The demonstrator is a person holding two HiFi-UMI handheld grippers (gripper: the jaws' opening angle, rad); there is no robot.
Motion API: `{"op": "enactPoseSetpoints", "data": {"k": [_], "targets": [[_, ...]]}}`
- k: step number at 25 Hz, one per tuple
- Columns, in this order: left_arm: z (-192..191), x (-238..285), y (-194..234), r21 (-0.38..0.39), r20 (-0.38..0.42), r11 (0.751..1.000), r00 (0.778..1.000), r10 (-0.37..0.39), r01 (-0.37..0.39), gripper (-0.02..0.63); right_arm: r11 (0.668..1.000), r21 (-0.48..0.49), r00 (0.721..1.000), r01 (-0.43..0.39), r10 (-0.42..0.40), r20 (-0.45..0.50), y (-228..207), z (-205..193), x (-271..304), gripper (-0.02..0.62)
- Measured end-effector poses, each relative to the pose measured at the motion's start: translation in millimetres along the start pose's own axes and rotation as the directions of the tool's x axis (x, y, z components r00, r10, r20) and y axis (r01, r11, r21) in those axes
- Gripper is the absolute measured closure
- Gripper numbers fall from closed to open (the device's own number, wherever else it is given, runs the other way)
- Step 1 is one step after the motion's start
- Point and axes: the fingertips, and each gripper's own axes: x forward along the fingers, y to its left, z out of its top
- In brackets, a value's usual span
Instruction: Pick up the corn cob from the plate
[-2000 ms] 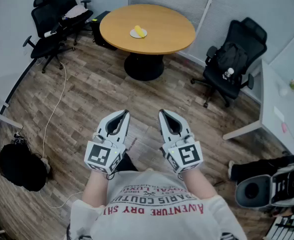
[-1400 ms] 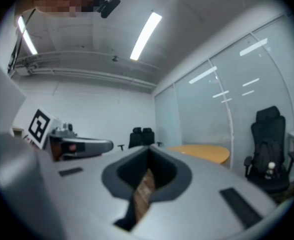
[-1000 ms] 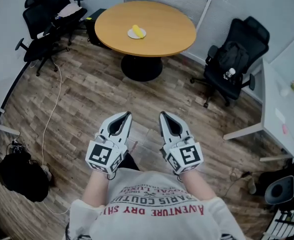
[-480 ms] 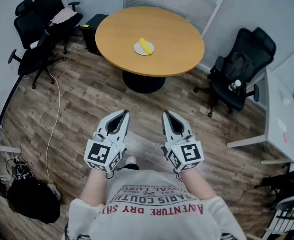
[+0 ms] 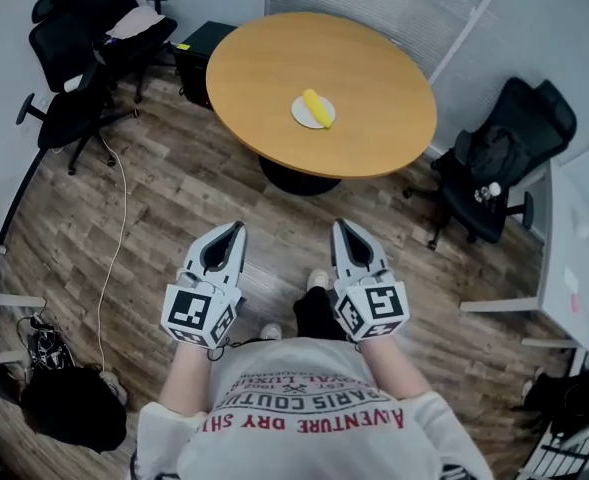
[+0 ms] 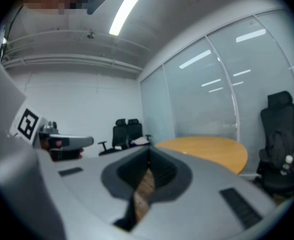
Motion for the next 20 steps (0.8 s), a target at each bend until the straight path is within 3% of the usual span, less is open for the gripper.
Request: {"op": "enactPoseSetpoints", "data": {"k": [12, 20], "targets": [[14.8, 125.8, 72.6, 0.019, -0.001, 0.988, 0.988, 0.154, -0.154, 0.571, 0.994, 0.012, 0.994, -0.109, 0.109, -0.004, -92.5, 23.6, 149.0, 0.572], [24.6, 255.5, 100.5, 0.04, 0.004, 0.985, 0.986, 0.169, -0.169, 0.571, 0.986, 0.005, 0.985, -0.166, 0.166, -0.048, -178.8, 33.3, 241.0, 0.572]]}}
